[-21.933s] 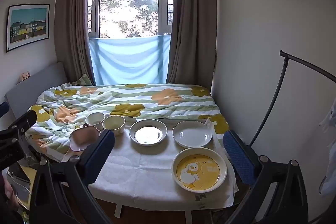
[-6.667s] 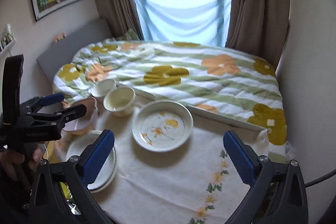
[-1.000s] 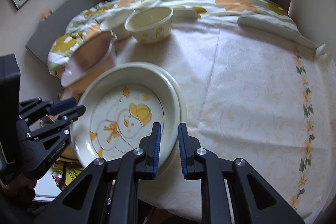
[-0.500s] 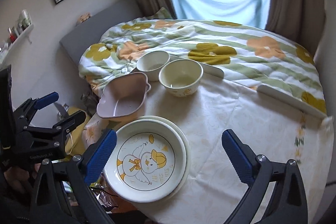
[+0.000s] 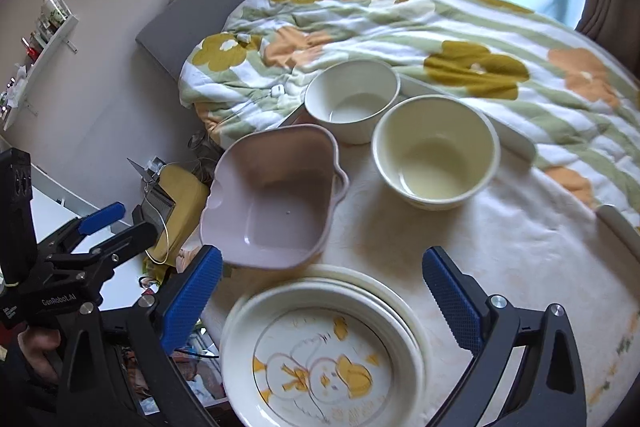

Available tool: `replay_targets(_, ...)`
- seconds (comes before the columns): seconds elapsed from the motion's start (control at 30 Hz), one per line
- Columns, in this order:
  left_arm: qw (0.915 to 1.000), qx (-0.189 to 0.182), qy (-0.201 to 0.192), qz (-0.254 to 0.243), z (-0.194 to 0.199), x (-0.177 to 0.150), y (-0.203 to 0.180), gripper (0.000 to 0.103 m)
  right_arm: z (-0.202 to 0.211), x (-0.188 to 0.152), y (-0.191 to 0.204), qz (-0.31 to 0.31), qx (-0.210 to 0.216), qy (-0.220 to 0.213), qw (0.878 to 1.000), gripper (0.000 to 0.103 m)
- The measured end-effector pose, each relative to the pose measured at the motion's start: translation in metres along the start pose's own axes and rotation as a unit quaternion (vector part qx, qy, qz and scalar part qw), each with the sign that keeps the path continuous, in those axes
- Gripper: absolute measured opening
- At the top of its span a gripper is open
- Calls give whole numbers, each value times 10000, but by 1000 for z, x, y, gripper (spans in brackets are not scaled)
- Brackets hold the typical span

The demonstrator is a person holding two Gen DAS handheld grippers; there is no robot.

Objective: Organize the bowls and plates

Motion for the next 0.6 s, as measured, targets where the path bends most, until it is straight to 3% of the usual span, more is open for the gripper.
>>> replay_targets(0.07,9996,-43,252,111,-23,-3,6,87,-19,1,0,18,-23,170,9999,88)
replay_targets(0.13,9987,-85,475,141,-45,-7,9,77,-37,1,-2,-62,-28,349,9994,71)
replay_targets(0.3,9961,-171,868,76,-84,-13,9,50,-70,-5,-8,-209,-83,645,9977,55)
replay_targets(0.4,9948,-211,995,57,-98,-17,9,43,-83,-7,-10,-220,-135,731,9970,40)
replay_targets(0.43,9945,-225,1017,51,-101,-17,9,38,-86,-7,-10,-210,-130,736,9970,31)
replay_targets(0.5,9941,-260,1052,7,-105,-18,7,23,-92,-8,-11,-196,-184,774,9966,28)
replay_targets(0.6,9940,-291,1057,-32,-109,-18,7,17,-94,-8,-10,-157,-192,770,9967,18)
Point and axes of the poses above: each gripper's, at about its wrist camera, not at the fingertips, and z roughly against the way its jaws point, y to its left, x to its top, the point moved 7 cm from there along -z, roughly the way its jaws point, and after that the axes turned 15 degrees about -y, right-handed, at the moved point
